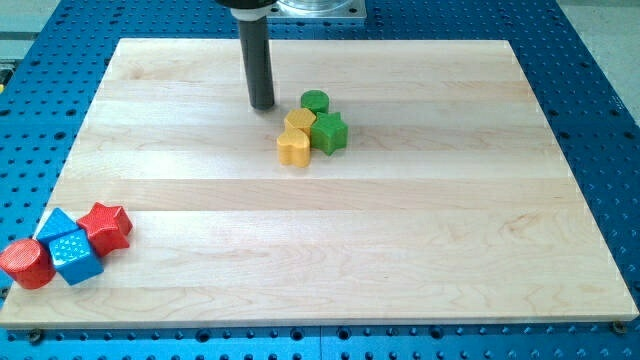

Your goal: Separate the green blocks from yellow blocks

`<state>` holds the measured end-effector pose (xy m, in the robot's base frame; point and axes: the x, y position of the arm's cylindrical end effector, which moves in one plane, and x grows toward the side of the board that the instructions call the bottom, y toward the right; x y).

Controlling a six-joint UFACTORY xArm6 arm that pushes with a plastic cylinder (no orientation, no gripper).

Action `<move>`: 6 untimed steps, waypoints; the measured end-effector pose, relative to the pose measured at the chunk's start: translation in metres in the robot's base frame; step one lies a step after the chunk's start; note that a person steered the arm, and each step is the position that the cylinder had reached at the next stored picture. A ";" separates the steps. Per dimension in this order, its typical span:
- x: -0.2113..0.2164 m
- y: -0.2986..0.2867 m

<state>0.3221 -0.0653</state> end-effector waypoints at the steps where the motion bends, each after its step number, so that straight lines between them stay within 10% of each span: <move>1: 0.025 0.036; 6: 0.102 0.080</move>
